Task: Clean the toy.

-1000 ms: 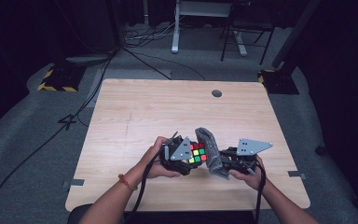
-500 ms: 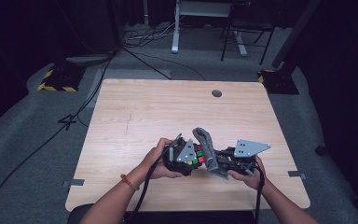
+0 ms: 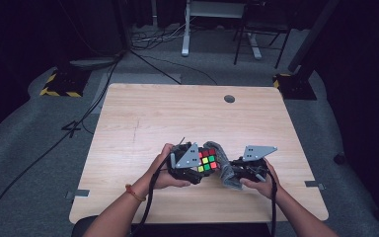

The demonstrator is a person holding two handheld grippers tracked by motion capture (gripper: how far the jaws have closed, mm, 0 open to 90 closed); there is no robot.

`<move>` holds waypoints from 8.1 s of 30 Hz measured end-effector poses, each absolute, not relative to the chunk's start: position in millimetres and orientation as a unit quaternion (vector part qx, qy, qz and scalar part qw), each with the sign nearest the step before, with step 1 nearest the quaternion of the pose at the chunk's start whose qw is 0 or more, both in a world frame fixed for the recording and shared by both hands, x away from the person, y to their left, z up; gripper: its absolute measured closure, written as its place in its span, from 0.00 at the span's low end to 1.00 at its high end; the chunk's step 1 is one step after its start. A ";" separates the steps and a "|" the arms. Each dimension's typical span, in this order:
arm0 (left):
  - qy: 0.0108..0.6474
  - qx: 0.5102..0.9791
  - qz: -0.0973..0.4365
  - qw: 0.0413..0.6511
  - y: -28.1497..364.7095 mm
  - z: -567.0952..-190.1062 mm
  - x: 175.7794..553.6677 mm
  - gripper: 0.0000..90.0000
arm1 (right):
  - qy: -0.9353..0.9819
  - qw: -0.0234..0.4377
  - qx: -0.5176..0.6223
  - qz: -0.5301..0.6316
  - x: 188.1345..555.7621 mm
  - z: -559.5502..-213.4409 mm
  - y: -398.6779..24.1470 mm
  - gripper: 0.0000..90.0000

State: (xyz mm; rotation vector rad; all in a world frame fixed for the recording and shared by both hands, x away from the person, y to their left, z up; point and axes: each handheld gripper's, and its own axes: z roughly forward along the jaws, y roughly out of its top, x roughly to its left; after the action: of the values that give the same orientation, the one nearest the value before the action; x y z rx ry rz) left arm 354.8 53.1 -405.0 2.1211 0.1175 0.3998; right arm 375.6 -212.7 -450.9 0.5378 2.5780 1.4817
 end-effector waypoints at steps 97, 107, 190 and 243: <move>0.057 0.865 0.131 0.481 49.0 -412.7 360.0 0.37 | 0.856 0.121 0.146 0.480 356.1 -429.8 -205.0 0.88; 0.060 0.867 0.141 0.474 50.8 -412.4 362.1 0.37 | 0.860 0.124 0.145 0.473 355.4 -431.4 -202.8 0.88; 0.138 0.926 0.110 0.333 87.8 -476.4 364.6 0.36 | 0.918 0.131 0.199 0.316 369.2 -474.9 -245.4 0.58; 0.084 0.933 0.057 0.346 82.8 -478.9 357.9 0.17 | 0.924 0.112 0.097 0.354 359.6 -470.0 -141.9 0.45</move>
State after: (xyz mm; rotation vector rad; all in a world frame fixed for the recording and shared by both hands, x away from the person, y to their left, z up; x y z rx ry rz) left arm 357.9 82.8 -478.9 2.4205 0.2171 0.1474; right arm 359.6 -141.9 -470.0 0.2834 2.7110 1.0381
